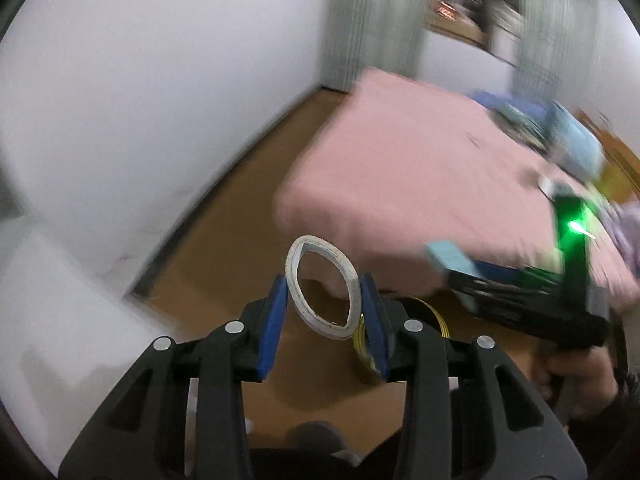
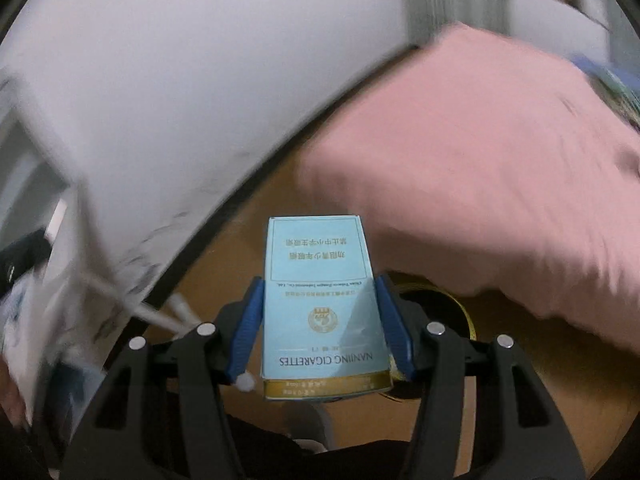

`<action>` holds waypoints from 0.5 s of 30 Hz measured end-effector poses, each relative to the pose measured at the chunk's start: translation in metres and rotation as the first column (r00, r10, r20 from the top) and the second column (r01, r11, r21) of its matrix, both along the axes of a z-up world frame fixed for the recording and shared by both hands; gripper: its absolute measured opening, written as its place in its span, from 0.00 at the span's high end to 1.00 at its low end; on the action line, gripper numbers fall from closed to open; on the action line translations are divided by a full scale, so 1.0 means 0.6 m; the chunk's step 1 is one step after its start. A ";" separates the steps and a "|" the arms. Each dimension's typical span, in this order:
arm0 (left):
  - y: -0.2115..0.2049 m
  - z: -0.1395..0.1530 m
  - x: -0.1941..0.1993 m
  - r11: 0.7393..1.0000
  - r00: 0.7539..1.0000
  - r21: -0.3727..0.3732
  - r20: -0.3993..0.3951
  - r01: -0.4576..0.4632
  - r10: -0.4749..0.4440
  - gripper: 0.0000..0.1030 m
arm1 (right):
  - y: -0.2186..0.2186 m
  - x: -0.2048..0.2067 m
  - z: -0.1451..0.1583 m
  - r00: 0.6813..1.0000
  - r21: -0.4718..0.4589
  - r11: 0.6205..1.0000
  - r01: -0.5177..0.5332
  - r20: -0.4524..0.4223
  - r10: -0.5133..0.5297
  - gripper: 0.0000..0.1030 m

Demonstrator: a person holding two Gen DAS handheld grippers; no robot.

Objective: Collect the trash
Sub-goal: 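Carry both to the black bin and open both tools to drop them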

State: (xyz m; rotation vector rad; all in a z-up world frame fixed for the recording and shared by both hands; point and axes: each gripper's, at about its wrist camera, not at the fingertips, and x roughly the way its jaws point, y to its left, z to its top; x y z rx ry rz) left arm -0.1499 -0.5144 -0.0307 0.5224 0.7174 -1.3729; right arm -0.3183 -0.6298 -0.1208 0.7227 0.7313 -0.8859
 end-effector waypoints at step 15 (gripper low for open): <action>-0.154 -0.361 -0.156 0.958 0.976 0.189 -0.061 0.215 -0.207 0.64 | -0.069 -0.175 -0.247 0.972 0.188 0.954 0.233 -0.079 -0.222 0.46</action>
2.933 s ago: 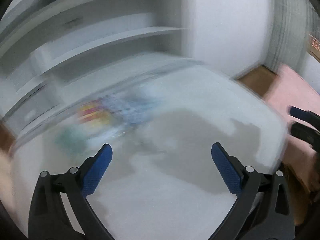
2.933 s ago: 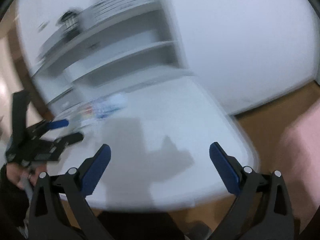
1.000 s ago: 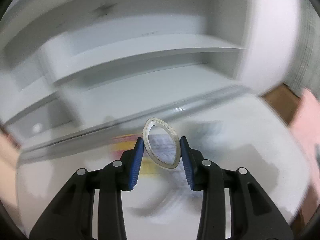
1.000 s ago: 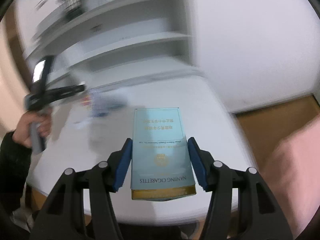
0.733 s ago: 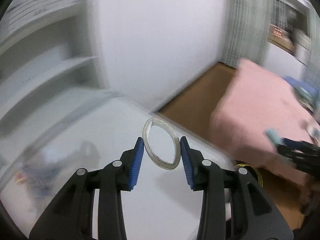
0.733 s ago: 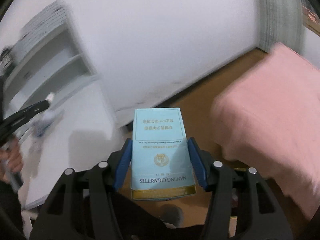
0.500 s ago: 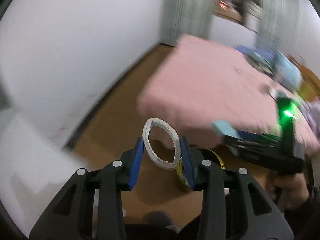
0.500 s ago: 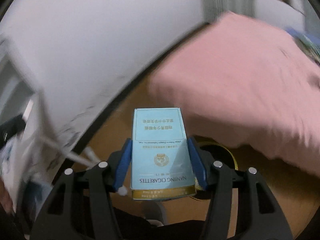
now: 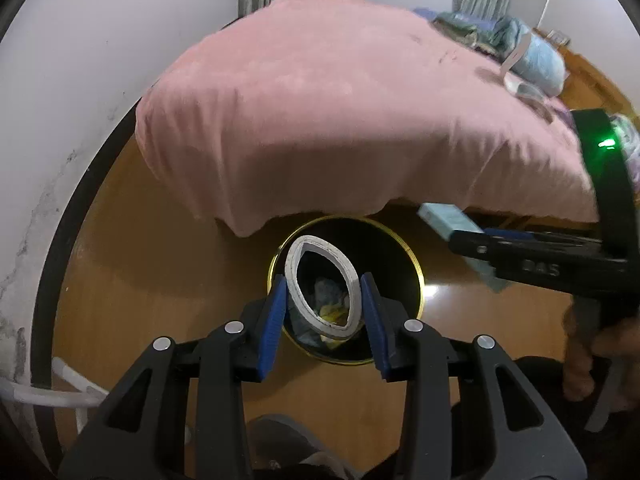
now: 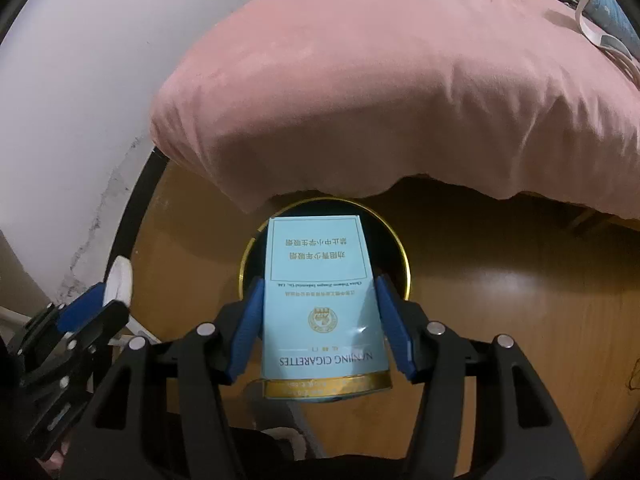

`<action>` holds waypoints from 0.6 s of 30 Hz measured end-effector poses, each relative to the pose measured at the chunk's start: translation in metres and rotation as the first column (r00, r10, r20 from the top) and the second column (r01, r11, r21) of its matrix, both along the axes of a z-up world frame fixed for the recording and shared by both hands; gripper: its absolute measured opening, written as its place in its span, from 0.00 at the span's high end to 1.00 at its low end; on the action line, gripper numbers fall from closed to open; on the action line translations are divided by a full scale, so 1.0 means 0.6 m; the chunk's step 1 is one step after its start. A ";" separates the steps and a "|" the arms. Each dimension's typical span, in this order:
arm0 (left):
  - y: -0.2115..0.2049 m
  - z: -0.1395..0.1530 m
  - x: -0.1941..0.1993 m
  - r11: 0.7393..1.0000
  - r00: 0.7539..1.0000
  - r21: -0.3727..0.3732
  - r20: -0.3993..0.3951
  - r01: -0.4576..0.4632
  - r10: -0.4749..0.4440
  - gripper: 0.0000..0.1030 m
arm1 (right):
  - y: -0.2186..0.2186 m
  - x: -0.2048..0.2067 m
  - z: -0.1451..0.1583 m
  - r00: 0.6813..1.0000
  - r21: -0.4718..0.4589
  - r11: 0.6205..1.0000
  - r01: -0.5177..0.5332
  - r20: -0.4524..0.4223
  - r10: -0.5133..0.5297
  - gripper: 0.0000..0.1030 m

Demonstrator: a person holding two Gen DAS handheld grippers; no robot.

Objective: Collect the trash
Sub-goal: 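Carry both to the black bin and open both tools to drop them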

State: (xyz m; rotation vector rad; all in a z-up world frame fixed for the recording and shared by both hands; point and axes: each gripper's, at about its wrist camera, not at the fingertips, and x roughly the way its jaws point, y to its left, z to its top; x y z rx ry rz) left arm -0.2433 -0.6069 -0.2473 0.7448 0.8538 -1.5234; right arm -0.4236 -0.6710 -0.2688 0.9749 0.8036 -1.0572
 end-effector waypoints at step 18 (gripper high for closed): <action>-0.011 -0.002 -0.037 1.000 0.999 0.002 -0.046 0.011 -0.011 0.64 | -0.007 -0.008 0.014 0.997 -0.030 0.999 -0.020 0.067 0.022 0.24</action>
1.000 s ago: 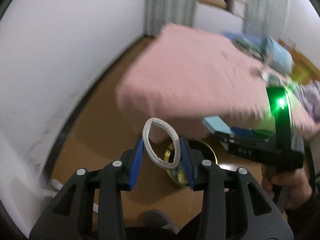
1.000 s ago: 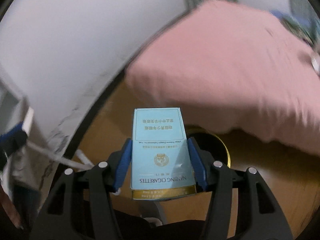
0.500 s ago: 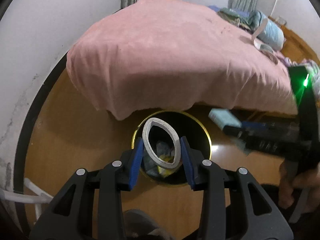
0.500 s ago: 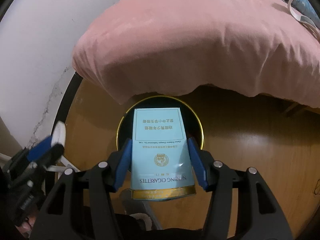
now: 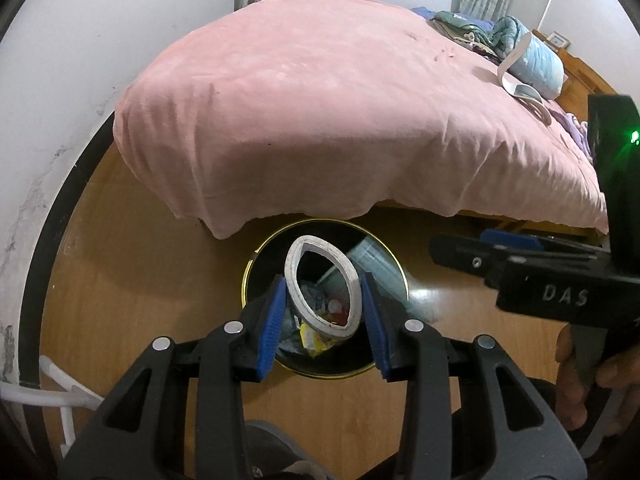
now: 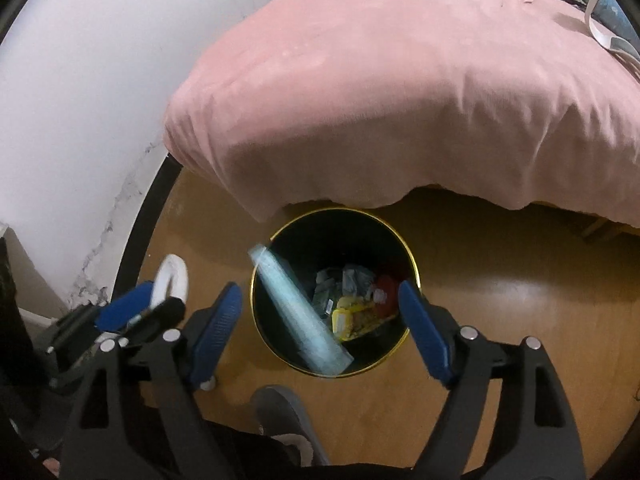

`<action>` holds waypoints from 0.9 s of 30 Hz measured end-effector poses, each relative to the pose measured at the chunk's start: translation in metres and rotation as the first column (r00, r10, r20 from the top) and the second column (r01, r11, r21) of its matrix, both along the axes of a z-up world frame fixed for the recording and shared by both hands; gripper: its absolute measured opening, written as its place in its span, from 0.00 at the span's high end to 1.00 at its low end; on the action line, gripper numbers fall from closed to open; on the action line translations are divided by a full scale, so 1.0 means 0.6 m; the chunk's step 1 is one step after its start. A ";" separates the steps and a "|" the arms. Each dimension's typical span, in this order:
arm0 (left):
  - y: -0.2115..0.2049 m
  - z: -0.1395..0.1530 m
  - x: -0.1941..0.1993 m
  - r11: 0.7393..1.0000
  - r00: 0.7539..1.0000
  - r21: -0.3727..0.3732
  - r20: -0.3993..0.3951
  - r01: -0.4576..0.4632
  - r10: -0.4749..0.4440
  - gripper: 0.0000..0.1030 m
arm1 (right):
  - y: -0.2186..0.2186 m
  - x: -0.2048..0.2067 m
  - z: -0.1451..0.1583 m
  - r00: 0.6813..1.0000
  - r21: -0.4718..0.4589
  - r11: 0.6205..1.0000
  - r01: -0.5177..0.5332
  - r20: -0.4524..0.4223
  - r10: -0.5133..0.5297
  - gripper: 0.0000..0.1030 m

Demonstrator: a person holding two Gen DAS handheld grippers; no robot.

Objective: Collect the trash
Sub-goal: 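Carry both to the black bin and open both tools to drop them, then move both open tools back to the desk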

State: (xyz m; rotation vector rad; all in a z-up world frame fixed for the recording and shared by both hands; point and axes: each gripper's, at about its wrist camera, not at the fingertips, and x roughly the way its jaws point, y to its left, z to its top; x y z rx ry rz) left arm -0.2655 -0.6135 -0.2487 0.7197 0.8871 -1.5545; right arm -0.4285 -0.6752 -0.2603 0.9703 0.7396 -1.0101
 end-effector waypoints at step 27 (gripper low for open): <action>0.053 0.069 0.013 0.997 0.993 -0.079 0.111 -0.027 0.036 0.11 | 0.014 -0.027 0.083 0.998 -0.057 0.996 0.063 0.026 -0.061 0.16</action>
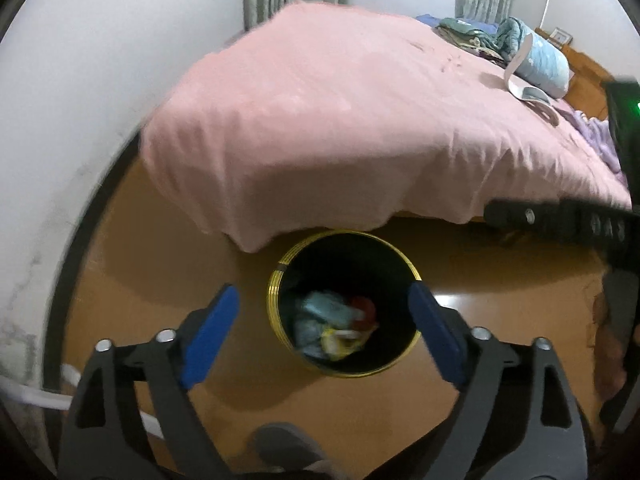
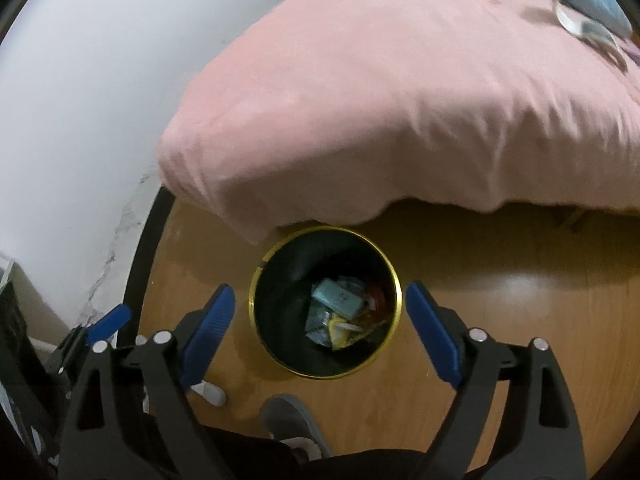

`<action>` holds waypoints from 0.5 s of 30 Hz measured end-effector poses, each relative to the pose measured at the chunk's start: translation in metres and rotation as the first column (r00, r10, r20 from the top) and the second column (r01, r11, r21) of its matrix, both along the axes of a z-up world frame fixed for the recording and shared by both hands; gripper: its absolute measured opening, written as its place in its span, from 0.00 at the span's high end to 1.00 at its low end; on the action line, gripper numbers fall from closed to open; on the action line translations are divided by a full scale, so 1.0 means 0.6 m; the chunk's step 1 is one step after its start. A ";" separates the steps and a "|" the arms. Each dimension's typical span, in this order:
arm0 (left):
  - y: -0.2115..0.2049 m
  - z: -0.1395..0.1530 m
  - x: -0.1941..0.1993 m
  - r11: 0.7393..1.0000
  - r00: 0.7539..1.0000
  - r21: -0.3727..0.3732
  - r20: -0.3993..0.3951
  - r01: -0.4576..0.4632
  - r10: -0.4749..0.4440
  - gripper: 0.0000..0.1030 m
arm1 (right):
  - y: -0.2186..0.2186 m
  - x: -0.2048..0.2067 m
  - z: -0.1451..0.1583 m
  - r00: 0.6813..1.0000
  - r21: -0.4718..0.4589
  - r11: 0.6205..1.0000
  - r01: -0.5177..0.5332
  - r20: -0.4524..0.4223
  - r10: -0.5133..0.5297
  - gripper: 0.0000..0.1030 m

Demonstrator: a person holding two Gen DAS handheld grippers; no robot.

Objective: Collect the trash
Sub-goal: 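Move both open tools back to the desk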

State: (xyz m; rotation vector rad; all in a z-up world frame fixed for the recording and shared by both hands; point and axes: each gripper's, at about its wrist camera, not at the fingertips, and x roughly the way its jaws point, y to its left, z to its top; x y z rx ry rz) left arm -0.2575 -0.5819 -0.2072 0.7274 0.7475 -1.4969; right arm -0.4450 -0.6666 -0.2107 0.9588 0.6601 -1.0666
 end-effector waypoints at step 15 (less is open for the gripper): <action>0.452 0.380 0.303 0.851 0.871 -0.284 0.089 -0.443 0.483 0.07 | 0.279 0.456 0.299 0.700 -0.303 0.674 -0.673 0.034 0.714 0.14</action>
